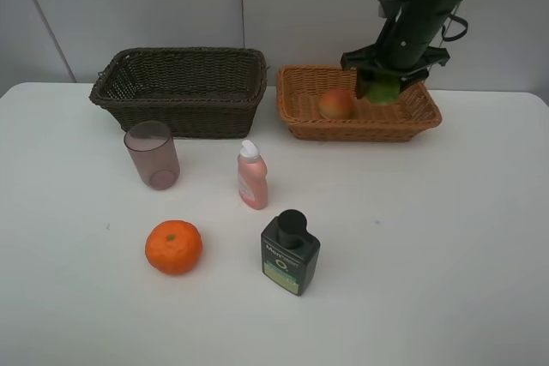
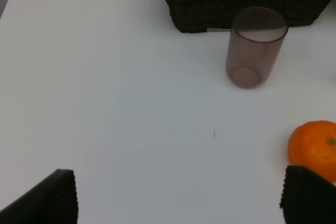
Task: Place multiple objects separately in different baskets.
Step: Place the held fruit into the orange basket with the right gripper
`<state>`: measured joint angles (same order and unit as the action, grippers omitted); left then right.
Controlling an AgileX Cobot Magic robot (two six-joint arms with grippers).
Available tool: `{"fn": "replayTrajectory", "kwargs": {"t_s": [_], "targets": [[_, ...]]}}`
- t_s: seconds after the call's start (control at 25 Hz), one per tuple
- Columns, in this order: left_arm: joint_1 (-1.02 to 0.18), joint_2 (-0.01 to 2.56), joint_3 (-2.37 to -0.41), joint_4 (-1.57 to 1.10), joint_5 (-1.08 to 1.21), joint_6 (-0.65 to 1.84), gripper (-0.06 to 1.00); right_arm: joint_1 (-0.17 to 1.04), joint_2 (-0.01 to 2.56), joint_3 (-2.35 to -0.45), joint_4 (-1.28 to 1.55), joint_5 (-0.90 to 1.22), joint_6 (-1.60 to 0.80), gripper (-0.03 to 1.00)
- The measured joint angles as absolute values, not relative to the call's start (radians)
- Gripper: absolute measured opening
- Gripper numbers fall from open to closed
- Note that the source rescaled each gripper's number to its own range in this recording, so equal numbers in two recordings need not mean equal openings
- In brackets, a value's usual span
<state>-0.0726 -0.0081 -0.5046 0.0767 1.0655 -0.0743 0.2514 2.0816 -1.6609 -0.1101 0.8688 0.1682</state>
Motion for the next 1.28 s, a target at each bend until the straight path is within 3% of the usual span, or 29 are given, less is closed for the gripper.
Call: {"fn": "replayTrajectory", "kwargs": {"t_s": [0.8,0.84,0.96,1.04,1.28], "targets": [[-0.073,-0.008,-0.505,0.077,1.065,-0.074,1.00,0.197,2.244,-1.671,-0.164,0.584,0.191,0.41],[-0.073,-0.008,-0.505,0.077,1.065,-0.074,1.00,0.197,2.245,-1.671,-0.174,0.585,0.191,0.45],[-0.073,-0.008,-0.505,0.077,1.065,-0.074,1.00,0.197,2.245,-1.672,-0.200,0.584,0.192,0.77],[-0.073,-0.008,-0.505,0.077,1.065,-0.074,1.00,0.197,2.245,-1.672,-0.207,0.583,0.192,0.91],[-0.073,-0.008,-0.505,0.077,1.065,-0.074,1.00,0.197,2.218,-1.672,-0.209,0.596,0.192,0.98]]}}
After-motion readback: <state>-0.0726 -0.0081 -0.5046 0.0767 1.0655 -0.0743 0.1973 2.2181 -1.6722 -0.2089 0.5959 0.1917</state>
